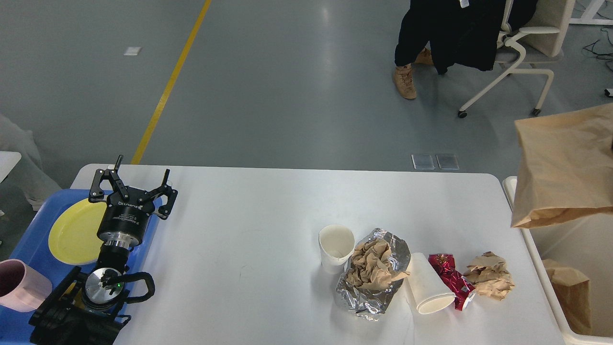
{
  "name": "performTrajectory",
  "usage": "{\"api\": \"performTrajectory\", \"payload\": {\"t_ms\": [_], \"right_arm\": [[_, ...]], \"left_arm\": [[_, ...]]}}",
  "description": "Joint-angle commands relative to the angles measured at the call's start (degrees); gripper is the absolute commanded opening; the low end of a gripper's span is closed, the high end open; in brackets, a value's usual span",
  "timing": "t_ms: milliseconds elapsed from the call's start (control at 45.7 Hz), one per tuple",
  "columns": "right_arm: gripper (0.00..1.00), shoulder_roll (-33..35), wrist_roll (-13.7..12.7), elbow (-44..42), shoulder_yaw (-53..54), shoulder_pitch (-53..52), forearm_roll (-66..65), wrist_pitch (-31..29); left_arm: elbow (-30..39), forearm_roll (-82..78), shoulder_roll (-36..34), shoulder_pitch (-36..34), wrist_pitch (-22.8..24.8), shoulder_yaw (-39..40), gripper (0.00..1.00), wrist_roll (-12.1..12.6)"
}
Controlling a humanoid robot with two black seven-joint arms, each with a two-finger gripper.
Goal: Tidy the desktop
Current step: 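Lift the paper bag and carry it into the white bin, then release the paper bag inside the bin with the right gripper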
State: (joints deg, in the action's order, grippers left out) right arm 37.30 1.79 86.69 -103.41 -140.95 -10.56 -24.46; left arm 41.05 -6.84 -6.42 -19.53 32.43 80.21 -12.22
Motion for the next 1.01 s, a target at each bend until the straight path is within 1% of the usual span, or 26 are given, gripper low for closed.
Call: {"api": "performTrajectory", "payload": {"t_ms": [0,88,175,263,350,569,678,788,853,897,985], "right_arm": [[0.0,10.05,-0.21,-12.66,2.32,10.76,-4.11,1.52],[0.0,14.45,-0.12,-20.84,9.61,22.89,-4.47,1.78],[0.0,17.62,-0.12,-27.43,20.15,36.07,-5.0,3.8],[0.0,17.89,-0.12,-34.28,28.86,49.6,-5.0,6.26],[0.0,16.67,-0.03,-41.67,36.42,61.21,-4.82,7.49],[0.0,7.18,-0.12,-60.65,50.92,86.44,-3.94,12.41],[0.0,-0.99,-0.21,-71.98,56.99,99.62,-3.68,14.87],[0.0,-7.58,-0.21,-82.1,59.81,108.68,-3.68,17.68],[0.0,-11.98,-0.3,-85.45,59.73,112.81,-3.68,19.35],[0.0,-13.65,-0.56,-86.42,60.07,115.36,-3.68,20.41],[0.0,-14.45,-0.74,-86.42,60.43,116.34,-3.68,21.12]], "left_arm": [[-0.01,-0.02,0.0,-0.07,0.0,0.03,0.96,0.0],[-0.01,-0.02,0.0,0.02,0.0,-0.06,0.96,0.0],[-0.01,-0.02,0.0,-0.07,0.0,0.03,0.96,0.0],[-0.01,-0.02,0.0,-0.07,0.0,0.03,0.96,0.0],[-0.01,-0.02,0.0,-0.07,0.0,0.03,0.96,0.0],[-0.01,-0.02,0.0,-0.07,0.0,-0.06,0.96,0.0],[-0.01,-0.02,0.0,-0.07,0.0,0.03,0.96,0.0],[-0.01,-0.02,0.0,-0.07,0.0,0.03,0.96,0.0],[-0.01,-0.02,0.0,-0.07,0.0,0.03,0.96,0.0],[-0.01,-0.02,0.0,-0.07,0.0,0.03,0.96,0.0],[-0.01,-0.02,0.0,-0.07,0.0,0.03,0.96,0.0]]}}
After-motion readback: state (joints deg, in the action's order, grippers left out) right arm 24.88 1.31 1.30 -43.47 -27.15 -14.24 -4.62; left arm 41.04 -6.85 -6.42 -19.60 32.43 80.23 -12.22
